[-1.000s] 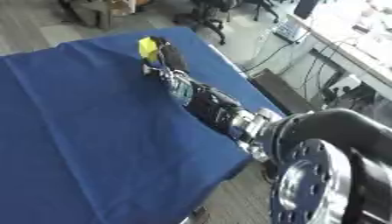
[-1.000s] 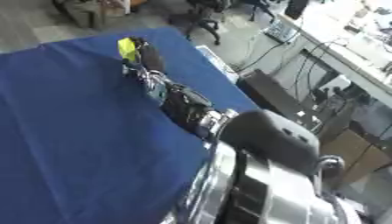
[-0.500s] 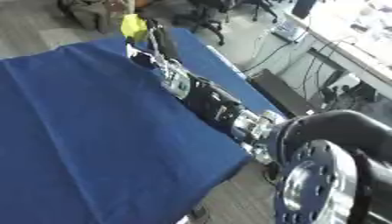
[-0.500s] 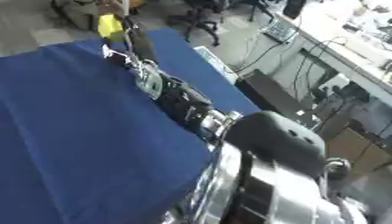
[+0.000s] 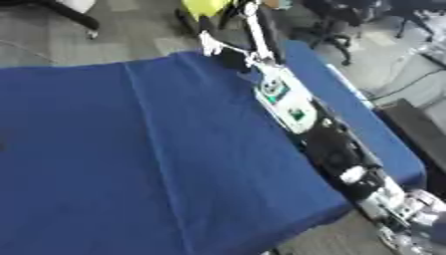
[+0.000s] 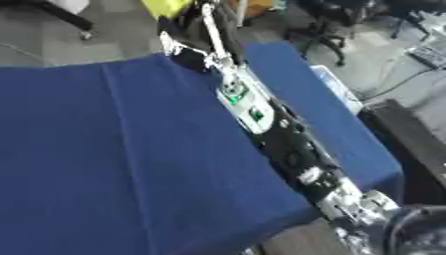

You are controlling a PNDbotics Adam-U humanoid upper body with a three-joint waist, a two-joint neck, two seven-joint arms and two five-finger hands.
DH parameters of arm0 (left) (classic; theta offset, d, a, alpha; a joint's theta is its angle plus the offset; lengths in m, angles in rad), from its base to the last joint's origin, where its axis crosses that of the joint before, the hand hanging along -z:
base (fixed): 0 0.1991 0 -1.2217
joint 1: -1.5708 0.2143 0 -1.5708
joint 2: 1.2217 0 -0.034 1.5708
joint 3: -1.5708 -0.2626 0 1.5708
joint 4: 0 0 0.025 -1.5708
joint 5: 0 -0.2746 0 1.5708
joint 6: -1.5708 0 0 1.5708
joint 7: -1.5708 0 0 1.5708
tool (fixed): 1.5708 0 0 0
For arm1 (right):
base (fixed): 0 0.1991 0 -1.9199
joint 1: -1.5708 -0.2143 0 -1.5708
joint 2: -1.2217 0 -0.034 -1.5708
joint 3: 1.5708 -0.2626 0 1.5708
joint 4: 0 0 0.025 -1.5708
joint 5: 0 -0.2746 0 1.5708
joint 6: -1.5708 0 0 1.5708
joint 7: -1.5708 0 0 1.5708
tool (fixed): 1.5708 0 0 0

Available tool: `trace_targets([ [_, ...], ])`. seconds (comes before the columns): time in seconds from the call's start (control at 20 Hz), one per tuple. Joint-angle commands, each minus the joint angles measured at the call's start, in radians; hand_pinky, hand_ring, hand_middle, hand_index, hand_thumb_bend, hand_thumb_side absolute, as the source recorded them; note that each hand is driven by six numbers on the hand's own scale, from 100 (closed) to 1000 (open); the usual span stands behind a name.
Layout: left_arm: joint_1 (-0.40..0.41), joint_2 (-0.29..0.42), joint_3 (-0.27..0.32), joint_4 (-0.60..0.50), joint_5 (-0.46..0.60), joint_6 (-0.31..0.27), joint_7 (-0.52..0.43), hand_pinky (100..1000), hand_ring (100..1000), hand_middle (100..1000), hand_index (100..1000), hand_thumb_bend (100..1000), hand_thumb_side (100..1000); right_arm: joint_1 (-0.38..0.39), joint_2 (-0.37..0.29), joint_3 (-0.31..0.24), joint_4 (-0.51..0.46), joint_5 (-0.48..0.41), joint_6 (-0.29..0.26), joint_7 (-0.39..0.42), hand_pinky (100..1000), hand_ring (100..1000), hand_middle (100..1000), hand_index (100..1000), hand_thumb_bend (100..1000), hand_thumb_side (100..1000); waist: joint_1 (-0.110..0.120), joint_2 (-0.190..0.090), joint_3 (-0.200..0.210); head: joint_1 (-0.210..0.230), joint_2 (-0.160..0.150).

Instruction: Pick up the objects with one hand, pass them to the other hand, and then place them into the box on the other side of the table.

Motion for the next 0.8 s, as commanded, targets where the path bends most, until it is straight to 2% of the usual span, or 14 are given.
trace_targets([
  [0.05, 0.010, -0.032, -0.019, 0.019, 0.002, 0.013, 0.000, 818, 622, 642, 820, 983, 638, -0.021, 0.036, 0.071, -0.051, -0.035, -0.076, 0.059, 543, 411, 334, 394, 100, 100, 0.011, -0.034, -0.013, 0.104, 0.009],
  [0.15, 0.025, -0.058, -0.035, 0.044, 0.000, 0.012, -0.003, 818, 626, 647, 824, 986, 631, -0.015, 0.060, 0.112, -0.052, -0.054, -0.108, 0.090, 542, 407, 331, 391, 100, 152, 0.020, -0.051, -0.027, 0.154, 0.009],
  [0.3, 0.037, -0.090, -0.056, 0.073, -0.001, 0.008, -0.008, 818, 632, 655, 828, 986, 623, -0.006, 0.083, 0.157, -0.053, -0.088, -0.123, 0.116, 541, 405, 330, 392, 100, 188, 0.029, -0.070, -0.043, 0.197, 0.009],
  [0.45, 0.028, -0.117, -0.075, 0.090, -0.001, 0.008, -0.016, 819, 638, 661, 831, 984, 611, -0.005, 0.071, 0.200, -0.053, -0.119, -0.140, 0.135, 543, 405, 330, 394, 100, 229, 0.037, -0.078, -0.046, 0.207, 0.009],
  [0.6, 0.012, -0.136, -0.090, 0.099, -0.001, 0.011, -0.022, 819, 643, 666, 836, 983, 600, -0.006, 0.054, 0.244, -0.053, -0.161, -0.153, 0.168, 541, 401, 326, 391, 100, 352, 0.039, -0.079, -0.041, 0.203, 0.009],
  [0.75, 0.005, -0.145, -0.097, 0.106, -0.003, 0.013, -0.021, 819, 643, 667, 837, 983, 598, -0.007, 0.046, 0.260, -0.053, -0.195, -0.162, 0.199, 541, 401, 326, 391, 100, 358, 0.039, -0.080, -0.040, 0.201, 0.009],
  [0.8, 0.004, -0.147, -0.098, 0.107, -0.004, 0.013, -0.020, 820, 648, 672, 842, 981, 582, -0.007, 0.044, 0.261, -0.053, -0.202, -0.163, 0.206, 539, 396, 321, 389, 100, 392, 0.039, -0.080, -0.039, 0.199, 0.009],
])
